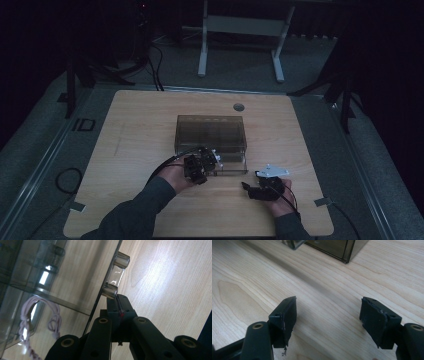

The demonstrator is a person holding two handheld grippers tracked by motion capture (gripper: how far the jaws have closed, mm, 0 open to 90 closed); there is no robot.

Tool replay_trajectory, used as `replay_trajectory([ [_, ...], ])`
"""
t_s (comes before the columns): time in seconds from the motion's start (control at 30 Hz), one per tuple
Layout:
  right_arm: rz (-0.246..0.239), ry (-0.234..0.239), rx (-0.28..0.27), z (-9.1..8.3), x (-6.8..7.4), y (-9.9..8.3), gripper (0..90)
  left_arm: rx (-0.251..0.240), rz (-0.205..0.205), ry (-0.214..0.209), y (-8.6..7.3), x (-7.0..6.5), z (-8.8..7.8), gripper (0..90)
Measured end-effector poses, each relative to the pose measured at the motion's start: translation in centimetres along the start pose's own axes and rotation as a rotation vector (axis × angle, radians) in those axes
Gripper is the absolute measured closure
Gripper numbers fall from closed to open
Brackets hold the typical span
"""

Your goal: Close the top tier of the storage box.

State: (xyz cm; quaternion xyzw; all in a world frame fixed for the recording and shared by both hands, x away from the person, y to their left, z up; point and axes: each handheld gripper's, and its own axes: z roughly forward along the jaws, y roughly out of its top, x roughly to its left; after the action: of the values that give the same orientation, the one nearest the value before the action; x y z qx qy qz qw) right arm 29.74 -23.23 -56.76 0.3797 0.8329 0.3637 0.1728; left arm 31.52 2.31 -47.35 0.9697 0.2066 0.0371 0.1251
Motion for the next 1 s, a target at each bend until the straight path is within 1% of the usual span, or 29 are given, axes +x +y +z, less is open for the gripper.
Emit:
replay_trajectory([
  [0.13, 0.000, 0.000, 0.000, 0.0, 0.0, 0.0, 30.0, -0.008, -0.009, -0.003, 0.0, 0.1, 0.1, 90.0],
  [0.3, 0.003, 0.000, 0.001, 0.0, 0.0, 0.0, 30.0, -0.010, -0.012, 0.006, -0.1, 0.1, 0.0, 90.0],
  [0.37, 0.000, 0.000, 0.000, 0.0, 0.0, 0.0, 30.0, -0.013, -0.021, 0.009, -0.1, 0.2, -0.1, 90.0],
  [0.47, 0.000, 0.001, 0.001, 0.0, 0.0, 0.0, 29.9, -0.019, -0.024, 0.001, -0.1, 0.4, -0.3, 90.0],
  [0.6, 0.002, 0.002, 0.002, 0.0, 0.0, 0.0, 29.9, -0.017, -0.020, 0.010, 0.0, 0.4, -0.4, 90.0],
  [0.67, 0.002, 0.002, 0.002, 0.0, 0.0, 0.0, 29.9, -0.027, -0.026, 0.021, 0.1, 0.4, -0.7, 90.0],
  [0.8, 0.003, 0.002, 0.002, 0.0, 0.0, 0.0, 29.9, -0.032, -0.031, 0.033, 0.1, 0.5, -1.0, 90.0],
  [0.9, 0.004, 0.002, 0.002, 0.0, 0.0, 0.0, 29.8, -0.032, -0.034, 0.052, 0.2, 0.6, -1.2, 90.0],
  [1.0, 0.003, 0.002, 0.002, 0.0, 0.0, 0.0, 29.8, -0.035, -0.035, 0.053, 0.2, 0.7, -1.3, 90.0],
])
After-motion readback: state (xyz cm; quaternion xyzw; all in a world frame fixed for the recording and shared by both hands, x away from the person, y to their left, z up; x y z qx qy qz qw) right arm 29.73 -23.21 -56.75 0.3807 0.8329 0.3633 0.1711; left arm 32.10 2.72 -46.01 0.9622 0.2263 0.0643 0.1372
